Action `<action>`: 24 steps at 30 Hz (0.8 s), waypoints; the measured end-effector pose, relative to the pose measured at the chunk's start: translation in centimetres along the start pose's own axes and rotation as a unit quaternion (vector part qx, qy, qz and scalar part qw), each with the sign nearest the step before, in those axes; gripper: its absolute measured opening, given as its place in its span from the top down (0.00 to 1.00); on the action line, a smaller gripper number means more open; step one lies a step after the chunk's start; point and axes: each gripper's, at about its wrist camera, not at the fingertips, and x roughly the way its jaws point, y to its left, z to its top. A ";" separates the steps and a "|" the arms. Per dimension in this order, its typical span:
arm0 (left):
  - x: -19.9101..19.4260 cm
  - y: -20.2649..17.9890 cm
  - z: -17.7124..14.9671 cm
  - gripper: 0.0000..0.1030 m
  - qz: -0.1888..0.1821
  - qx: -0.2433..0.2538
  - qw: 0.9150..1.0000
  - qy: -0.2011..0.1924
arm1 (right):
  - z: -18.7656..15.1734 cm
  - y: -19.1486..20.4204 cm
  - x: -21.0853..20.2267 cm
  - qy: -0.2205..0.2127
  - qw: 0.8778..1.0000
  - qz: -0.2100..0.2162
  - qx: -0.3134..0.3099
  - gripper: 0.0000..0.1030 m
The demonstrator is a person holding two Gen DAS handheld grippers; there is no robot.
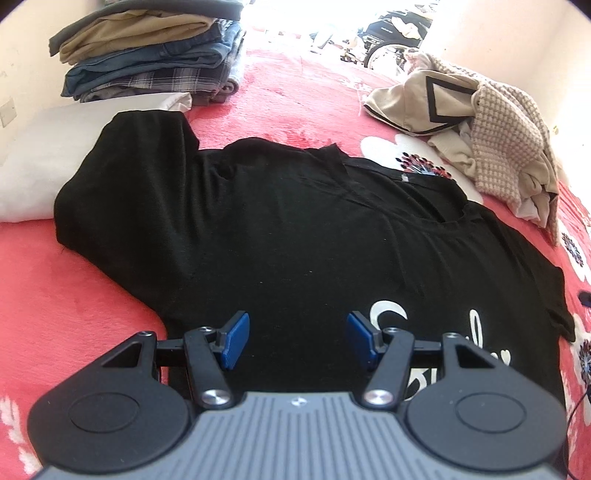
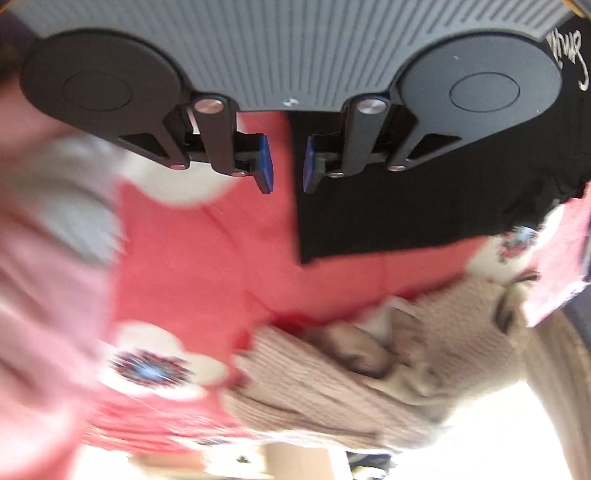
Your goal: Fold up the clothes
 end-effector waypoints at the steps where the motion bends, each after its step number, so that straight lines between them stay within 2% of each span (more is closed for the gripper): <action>1: -0.1 0.1 0.0 0.42 0.001 -0.002 1.000 -0.001 | 0.5 0.2 1.2 0.003 1.000 0.013 -0.001 0.83; 4: -0.5 0.6 -0.1 0.42 0.006 -0.006 1.000 -0.003 | 2.1 0.0 5.1 0.009 0.999 0.034 0.014 0.85; 5: -0.7 0.8 -0.2 0.42 0.008 -0.007 1.000 -0.004 | 2.6 -0.3 6.4 0.008 0.999 0.028 0.017 0.85; 6: -0.8 1.0 -0.2 0.42 0.010 -0.010 1.000 -0.004 | 3.1 -0.8 7.3 0.003 0.999 0.021 0.027 0.93; 7: -0.9 1.3 -0.3 0.42 0.012 -0.013 1.000 -0.004 | 3.5 -1.4 7.6 -0.006 0.999 0.014 0.046 0.95; 9: -1.0 1.8 -0.4 0.42 0.014 -0.019 1.000 -0.005 | 4.4 -2.5 8.0 -0.027 0.996 -0.007 0.081 0.92; 11: -0.9 2.3 -0.4 0.42 0.016 -0.023 1.000 -0.004 | 4.7 -2.4 6.8 -0.053 0.994 -0.033 0.090 0.90; 12: -0.8 2.4 -0.3 0.42 0.017 -0.023 1.000 -0.004 | 4.5 -2.1 6.2 -0.057 0.994 -0.030 0.084 0.90; 19: -0.7 2.8 -0.1 0.42 0.015 -0.026 1.000 -0.009 | 0.4 3.7 -0.5 -0.033 0.998 0.046 0.001 0.89; 24: -0.8 2.8 -0.2 0.42 0.008 -0.031 0.999 -0.016 | -0.9 7.3 -2.6 0.002 0.996 0.078 -0.033 0.89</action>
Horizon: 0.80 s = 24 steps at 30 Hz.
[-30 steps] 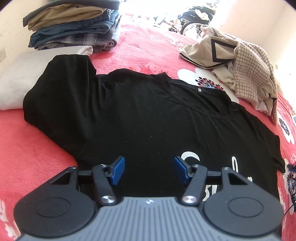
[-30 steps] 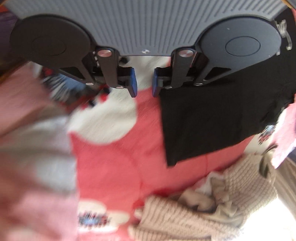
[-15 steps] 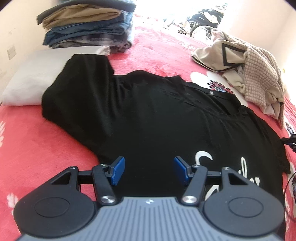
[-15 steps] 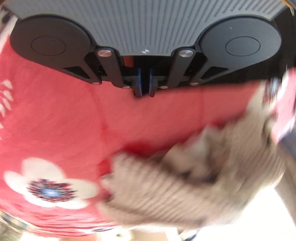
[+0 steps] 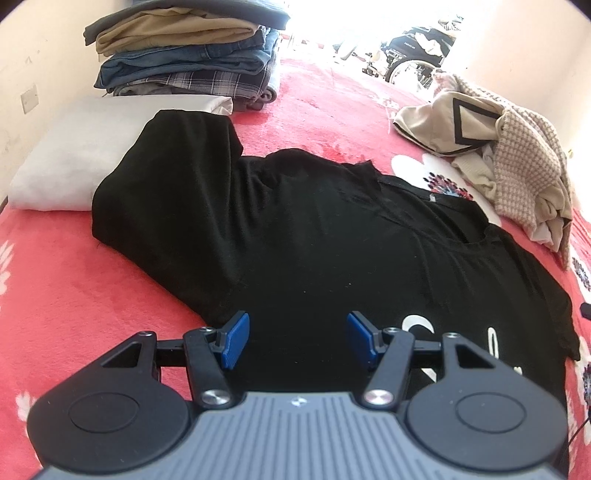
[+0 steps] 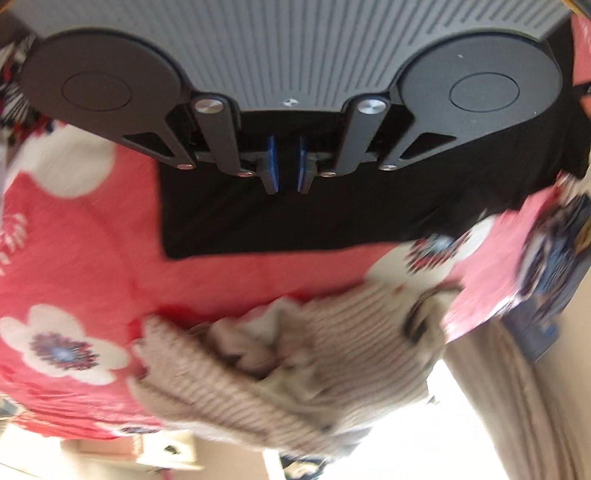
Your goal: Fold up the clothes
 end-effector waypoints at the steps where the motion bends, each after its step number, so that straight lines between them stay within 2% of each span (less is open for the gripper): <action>1: 0.0 0.0 0.0 0.42 -0.001 -0.001 1.000 -0.001 | 0.0 0.6 -0.2 0.004 1.000 0.005 -0.005 0.89; 9: -0.7 1.2 -0.5 0.41 0.011 -0.013 1.000 -0.002 | -0.1 4.8 -1.8 0.007 0.998 0.044 -0.042 0.89; 15: -1.8 4.3 -1.0 0.41 0.039 -0.044 0.998 -0.017 | 0.1 7.0 -3.4 0.007 0.995 0.080 -0.055 0.89; 19: -2.3 6.8 -1.0 0.41 0.058 -0.070 0.995 -0.032 | 0.2 8.5 -3.2 0.032 0.991 0.121 -0.042 0.89; 24: -2.3 8.9 0.3 0.40 0.077 -0.075 0.992 -0.069 | -0.7 10.9 -1.6 0.087 0.982 0.166 -0.029 0.89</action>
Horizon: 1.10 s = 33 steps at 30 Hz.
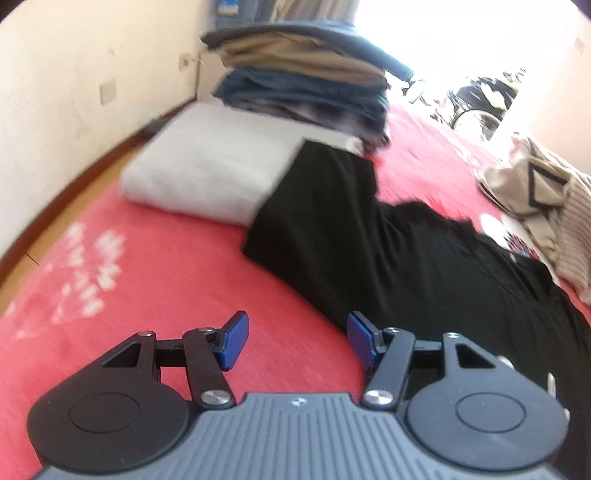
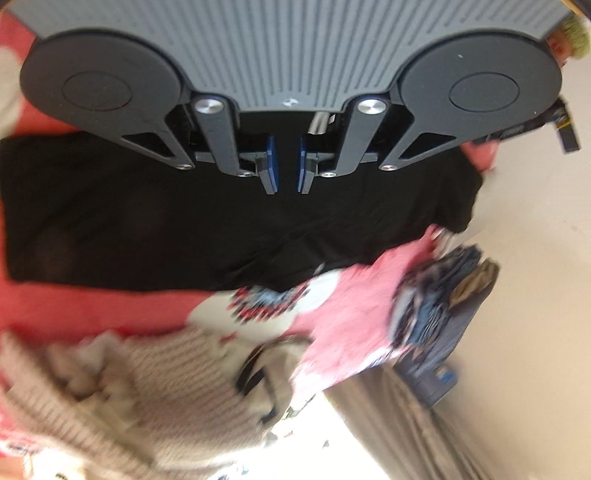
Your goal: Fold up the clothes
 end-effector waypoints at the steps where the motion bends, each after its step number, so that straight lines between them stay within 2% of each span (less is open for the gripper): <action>1: 0.2 0.3 0.3 0.40 -0.002 -0.004 1.000 -0.007 | -0.1 0.4 0.6 0.011 1.000 0.006 0.001 0.88; 5: 1.8 1.4 1.4 0.39 -0.014 -0.031 0.999 -0.028 | -0.5 2.7 3.0 0.060 0.998 0.029 -0.007 0.88; 9: 3.5 2.6 2.0 0.42 -0.029 -0.086 0.995 -0.033 | -0.2 5.6 5.6 0.095 0.994 0.043 -0.031 0.88; 11: 3.9 3.1 2.1 0.50 -0.037 -0.115 0.992 -0.040 | 0.1 6.8 7.2 0.108 0.992 0.047 -0.034 0.88; 12: 4.0 3.2 2.2 0.60 -0.042 -0.124 0.990 -0.045 | 0.3 7.3 8.0 0.118 0.991 0.053 -0.029 0.88; 13: 4.0 3.2 2.2 0.77 -0.047 -0.129 0.989 -0.051 | 0.5 7.7 8.8 0.127 0.990 0.056 -0.025 0.88; 15: 3.5 2.7 2.3 0.93 -0.049 -0.121 0.989 -0.065 | 0.7 8.4 10.4 0.145 0.988 0.058 -0.015 0.88; 16: 3.1 2.3 2.4 0.94 -0.049 -0.114 0.990 -0.074 | 0.8 8.8 11.3 0.153 0.986 0.058 -0.010 0.88; 20: 0.4 -1.7 2.5 0.95 -0.062 -0.022 0.990 -0.125 | 1.3 10.0 13.9 0.171 0.984 0.053 0.008 0.88; 23: -1.3 -5.9 1.6 0.95 -0.086 0.088 0.981 -0.151 | 2.0 10.3 14.8 0.163 0.985 0.054 0.018 0.88; 25: -1.6 -8.8 0.3 0.95 -0.092 0.174 0.968 -0.153 | 2.3 10.3 15.1 0.152 0.986 0.054 0.029 0.88; 27: -1.1 -11.5 -1.7 0.94 -0.092 0.264 0.950 -0.141 | 2.4 9.8 15.5 0.139 0.988 0.055 0.046 0.88; 29: -0.1 -13.5 -3.7 0.88 -0.084 0.338 0.930 -0.122 | 2.3 9.1 15.8 0.127 0.988 0.057 0.066 0.88; 32: 0.7 -14.7 -5.9 0.79 -0.073 0.399 0.908 -0.105 | 2.1 8.3 16.5 0.111 0.988 0.057 0.091 0.88; 33: 1.0 -15.1 -6.6 0.70 -0.069 0.417 0.901 -0.100 | 2.0 8.2 16.7 0.107 0.989 0.056 0.090 0.88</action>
